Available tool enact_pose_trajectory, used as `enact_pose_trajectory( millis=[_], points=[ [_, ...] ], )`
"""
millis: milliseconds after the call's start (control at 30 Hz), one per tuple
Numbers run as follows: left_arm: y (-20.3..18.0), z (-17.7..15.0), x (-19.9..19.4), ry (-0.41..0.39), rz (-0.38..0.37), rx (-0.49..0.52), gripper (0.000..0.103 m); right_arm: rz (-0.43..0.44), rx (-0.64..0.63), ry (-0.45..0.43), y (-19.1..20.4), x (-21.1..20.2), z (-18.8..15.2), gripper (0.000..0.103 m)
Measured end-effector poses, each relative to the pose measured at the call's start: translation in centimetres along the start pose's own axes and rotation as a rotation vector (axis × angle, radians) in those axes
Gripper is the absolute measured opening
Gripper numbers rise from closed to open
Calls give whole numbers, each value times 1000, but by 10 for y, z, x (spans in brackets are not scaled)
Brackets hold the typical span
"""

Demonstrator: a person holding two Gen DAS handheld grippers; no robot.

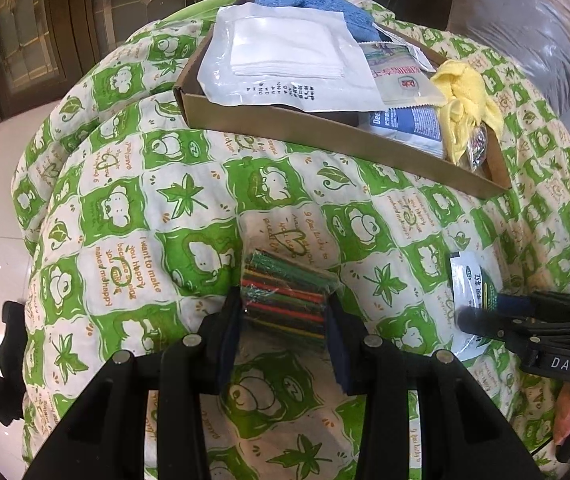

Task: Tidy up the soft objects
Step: 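Carry the stick bundle in the left tool while the right tool carries the green sachet to the tray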

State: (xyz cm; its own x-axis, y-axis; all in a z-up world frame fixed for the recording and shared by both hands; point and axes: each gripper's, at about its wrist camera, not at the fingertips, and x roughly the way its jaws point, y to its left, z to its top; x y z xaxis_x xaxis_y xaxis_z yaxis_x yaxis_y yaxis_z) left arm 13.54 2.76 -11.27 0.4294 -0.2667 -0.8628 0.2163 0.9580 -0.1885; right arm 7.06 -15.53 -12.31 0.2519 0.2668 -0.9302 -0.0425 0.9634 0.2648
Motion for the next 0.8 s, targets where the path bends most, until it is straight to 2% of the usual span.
enact_pose_trajectory(
  millis=[167,300,800],
  points=[
    [-10,0,-1,-24,45,38,38,4,0,-11,16,12,0,44],
    [-15,-1,-4,-40,73,65,38,22,10,-21,2,2,-2,44],
    [-24,-5,-14,-76,91,101,37,73,45,-59,-17,-28,-6,44]
  ],
)
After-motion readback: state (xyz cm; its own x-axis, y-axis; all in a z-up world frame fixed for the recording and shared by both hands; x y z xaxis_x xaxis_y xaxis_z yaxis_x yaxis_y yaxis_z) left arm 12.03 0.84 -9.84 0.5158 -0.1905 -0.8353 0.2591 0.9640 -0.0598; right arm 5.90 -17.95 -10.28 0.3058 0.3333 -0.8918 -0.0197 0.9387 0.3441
